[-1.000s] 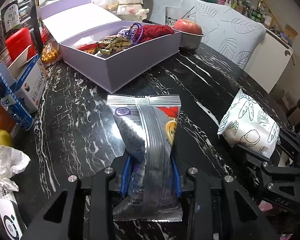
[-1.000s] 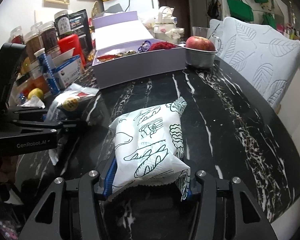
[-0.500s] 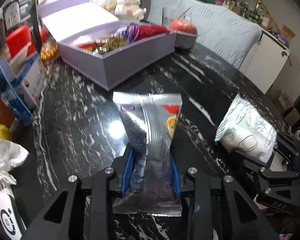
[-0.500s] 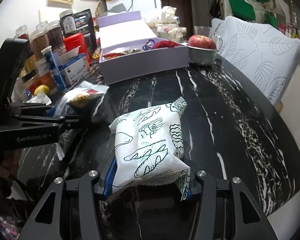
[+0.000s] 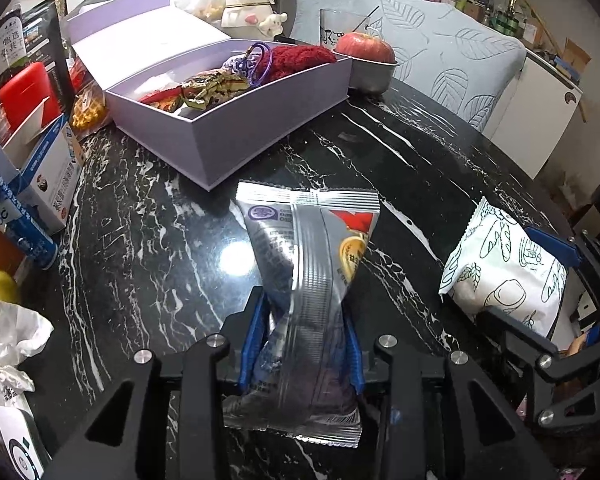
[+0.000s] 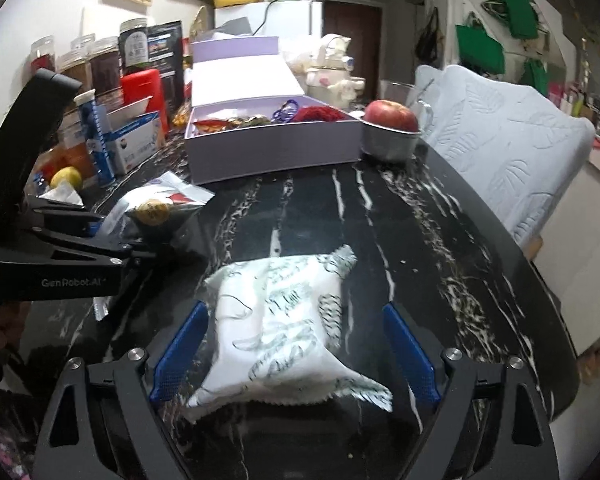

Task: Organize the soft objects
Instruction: 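Lift the silver bag and white bread packet off the table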

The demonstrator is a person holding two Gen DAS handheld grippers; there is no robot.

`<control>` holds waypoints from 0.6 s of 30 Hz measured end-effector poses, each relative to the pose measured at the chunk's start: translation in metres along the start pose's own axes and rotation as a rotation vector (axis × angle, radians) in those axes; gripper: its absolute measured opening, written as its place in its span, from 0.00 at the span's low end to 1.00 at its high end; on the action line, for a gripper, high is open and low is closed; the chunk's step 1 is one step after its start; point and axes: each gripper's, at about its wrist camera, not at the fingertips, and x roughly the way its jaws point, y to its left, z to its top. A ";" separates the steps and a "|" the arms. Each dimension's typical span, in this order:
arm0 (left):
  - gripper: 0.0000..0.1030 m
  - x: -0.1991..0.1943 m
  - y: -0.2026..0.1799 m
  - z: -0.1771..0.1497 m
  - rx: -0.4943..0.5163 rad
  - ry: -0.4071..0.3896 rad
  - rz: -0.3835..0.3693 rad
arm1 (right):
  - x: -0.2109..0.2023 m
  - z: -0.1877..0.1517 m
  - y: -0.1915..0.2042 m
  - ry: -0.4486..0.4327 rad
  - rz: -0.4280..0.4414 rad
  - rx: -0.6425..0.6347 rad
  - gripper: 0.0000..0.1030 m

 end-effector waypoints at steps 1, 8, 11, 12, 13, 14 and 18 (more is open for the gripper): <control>0.34 0.001 0.000 0.000 0.001 0.000 0.000 | 0.003 0.001 0.001 0.009 0.008 -0.002 0.87; 0.34 0.004 -0.001 0.003 0.015 -0.007 0.008 | 0.014 -0.002 0.003 0.061 0.020 -0.002 0.58; 0.34 0.005 0.000 0.004 0.016 -0.010 0.007 | 0.013 -0.002 0.003 0.060 0.018 -0.001 0.54; 0.33 0.005 0.000 0.004 0.013 -0.012 0.003 | 0.012 -0.002 0.004 0.059 0.019 -0.004 0.53; 0.32 0.005 0.001 0.004 0.011 -0.013 -0.003 | 0.011 -0.002 0.003 0.059 0.024 0.002 0.53; 0.30 0.005 0.001 0.003 0.011 -0.012 -0.011 | 0.010 -0.002 0.002 0.061 0.037 0.015 0.52; 0.30 0.000 0.000 0.001 0.005 -0.016 -0.044 | 0.006 -0.002 -0.002 0.061 0.078 0.049 0.52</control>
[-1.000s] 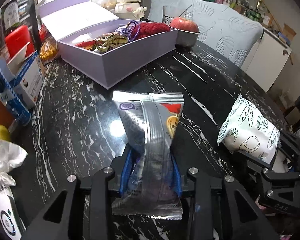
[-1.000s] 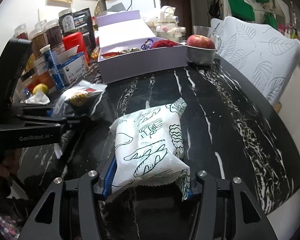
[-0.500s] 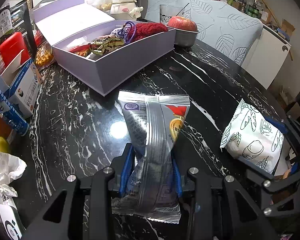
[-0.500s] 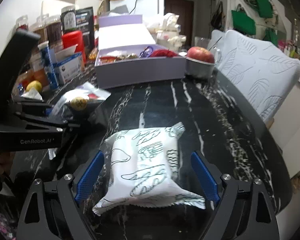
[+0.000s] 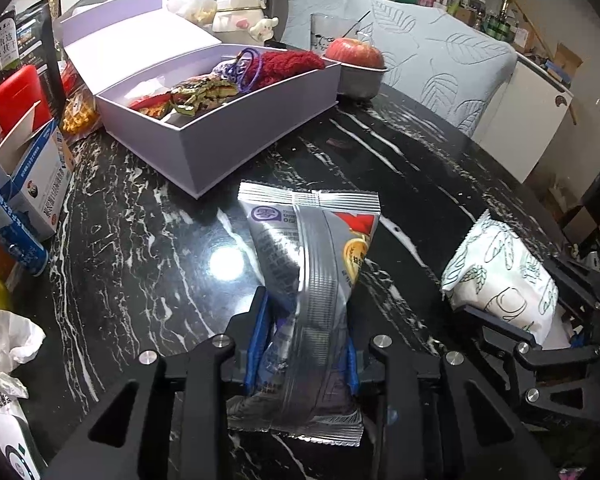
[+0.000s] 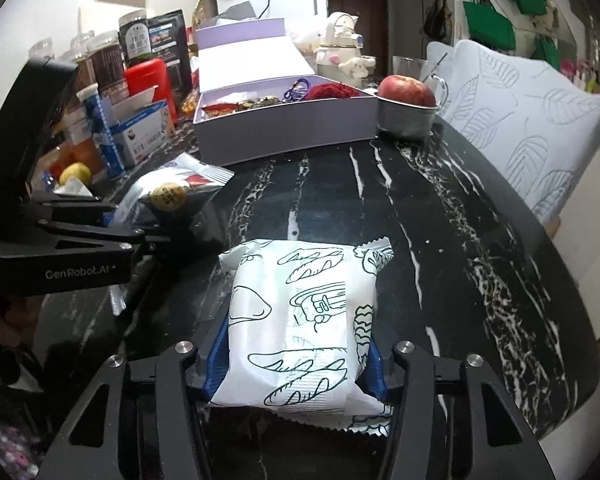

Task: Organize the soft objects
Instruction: 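Lift the silver bag and white bread packet off the table, then carry the silver bag and white bread packet over the lavender box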

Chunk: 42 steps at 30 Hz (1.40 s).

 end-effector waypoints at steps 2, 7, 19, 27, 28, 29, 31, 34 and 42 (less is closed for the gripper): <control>0.30 -0.004 -0.002 -0.001 -0.001 -0.010 -0.014 | -0.003 0.000 -0.001 -0.003 0.023 0.012 0.52; 0.30 -0.020 -0.006 0.001 0.005 -0.055 -0.037 | -0.011 0.003 0.002 -0.016 0.060 0.020 0.52; 0.30 -0.060 -0.006 0.023 0.031 -0.161 -0.018 | -0.043 0.035 0.010 -0.121 0.070 -0.061 0.52; 0.30 -0.090 -0.002 0.051 0.040 -0.272 -0.002 | -0.062 0.064 0.013 -0.208 0.062 -0.110 0.52; 0.30 -0.093 -0.001 0.054 0.043 -0.285 0.003 | -0.064 0.068 0.014 -0.220 0.057 -0.118 0.52; 0.30 -0.097 -0.001 0.058 0.047 -0.301 0.010 | -0.067 0.073 0.014 -0.237 0.053 -0.129 0.52; 0.30 -0.105 0.000 0.065 0.053 -0.333 0.019 | -0.071 0.083 0.016 -0.261 0.054 -0.146 0.52; 0.30 -0.114 0.003 0.078 0.063 -0.371 0.029 | -0.075 0.099 0.017 -0.284 0.060 -0.159 0.52; 0.30 -0.135 0.020 0.121 0.076 -0.461 0.064 | -0.078 0.151 0.018 -0.347 0.057 -0.198 0.52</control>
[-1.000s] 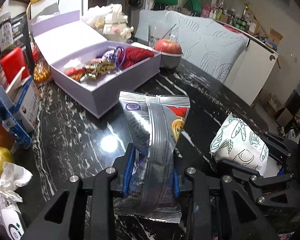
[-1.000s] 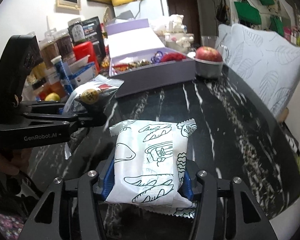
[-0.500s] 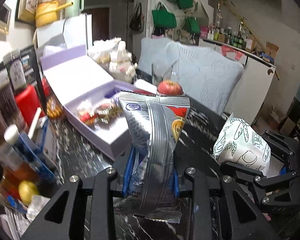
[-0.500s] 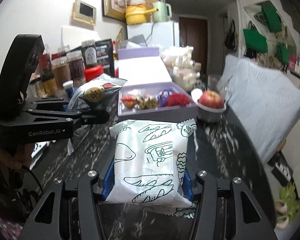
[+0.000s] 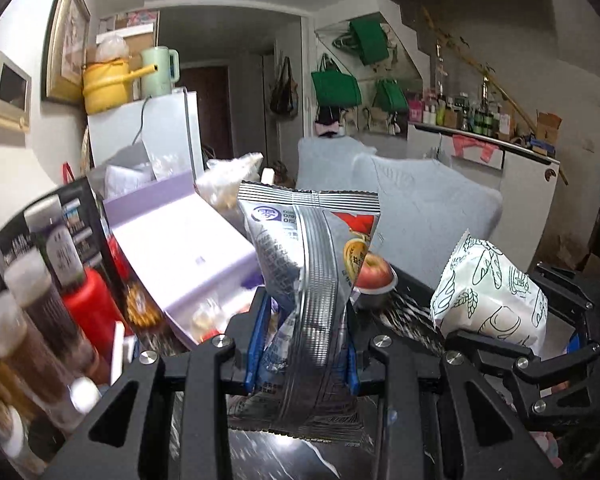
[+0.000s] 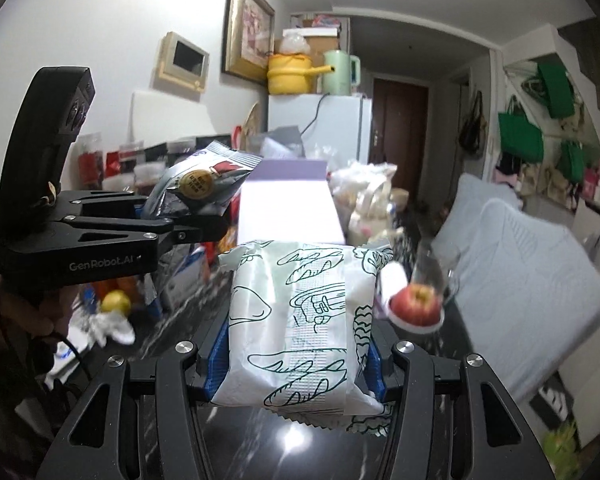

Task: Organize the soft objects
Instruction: 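Carry the silver bag and white bread packet over the lavender box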

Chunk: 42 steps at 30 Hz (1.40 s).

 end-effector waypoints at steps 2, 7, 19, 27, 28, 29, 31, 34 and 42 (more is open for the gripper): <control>0.30 0.004 0.007 0.011 -0.001 -0.010 0.010 | 0.006 0.013 -0.002 -0.019 0.000 -0.017 0.52; 0.30 0.015 0.023 0.034 0.005 -0.030 0.043 | 0.027 0.046 -0.006 -0.062 0.017 -0.060 0.52; 0.30 0.070 0.073 0.076 -0.002 0.016 0.154 | 0.102 0.107 -0.023 -0.041 0.073 -0.066 0.52; 0.30 0.106 0.094 0.088 0.000 0.076 0.220 | 0.157 0.132 -0.030 0.008 0.086 -0.074 0.52; 0.30 0.112 0.097 0.089 0.002 0.087 0.227 | 0.163 0.133 -0.030 0.017 0.089 -0.074 0.52; 0.30 0.117 0.098 0.090 0.006 0.098 0.232 | 0.172 0.134 -0.031 0.030 0.094 -0.073 0.52; 0.30 0.129 0.102 0.091 0.011 0.124 0.240 | 0.184 0.133 -0.033 0.051 0.097 -0.071 0.52; 0.30 0.144 0.106 0.089 0.009 0.163 0.241 | 0.203 0.130 -0.036 0.086 0.094 -0.062 0.52; 0.30 0.180 0.109 0.076 0.019 0.255 0.250 | 0.235 0.113 -0.043 0.153 0.083 -0.045 0.52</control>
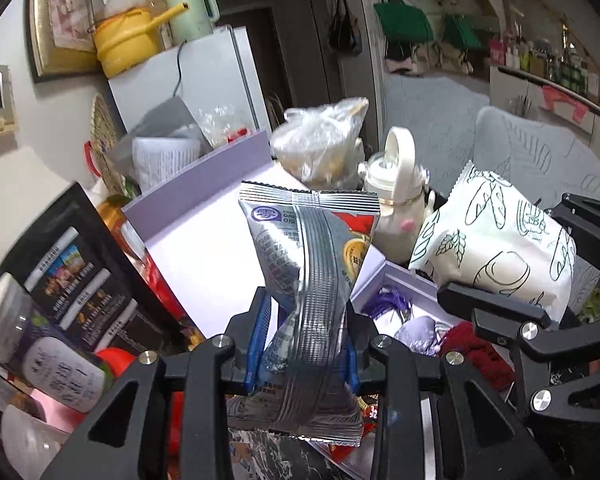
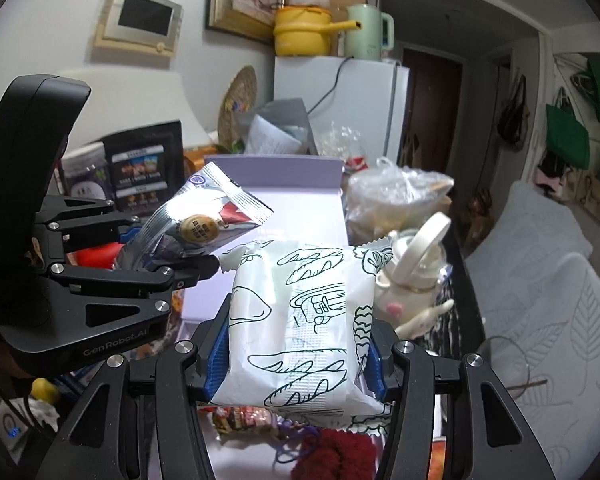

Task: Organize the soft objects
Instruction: 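Carry the silver bag and white bread packet over the lavender box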

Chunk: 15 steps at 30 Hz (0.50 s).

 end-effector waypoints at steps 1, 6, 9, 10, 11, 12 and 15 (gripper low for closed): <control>0.30 0.004 0.000 -0.002 0.000 0.012 -0.001 | 0.003 -0.002 -0.001 0.009 -0.002 0.003 0.52; 0.30 0.023 -0.006 -0.013 0.003 0.076 -0.012 | 0.018 -0.010 -0.005 0.054 0.002 0.022 0.52; 0.30 0.031 -0.010 -0.020 0.013 0.107 -0.019 | 0.028 -0.016 -0.006 0.093 0.010 0.034 0.52; 0.30 0.034 -0.012 -0.022 0.017 0.117 -0.019 | 0.030 -0.018 -0.006 0.101 0.013 0.037 0.52; 0.30 0.037 -0.014 -0.025 0.029 0.135 -0.019 | 0.032 -0.020 -0.006 0.110 0.015 0.041 0.52; 0.30 0.040 -0.015 -0.027 0.037 0.152 -0.016 | 0.034 -0.022 -0.006 0.121 0.018 0.046 0.52; 0.30 0.048 -0.022 -0.033 0.062 0.195 0.000 | 0.042 -0.030 -0.005 0.156 0.027 0.056 0.52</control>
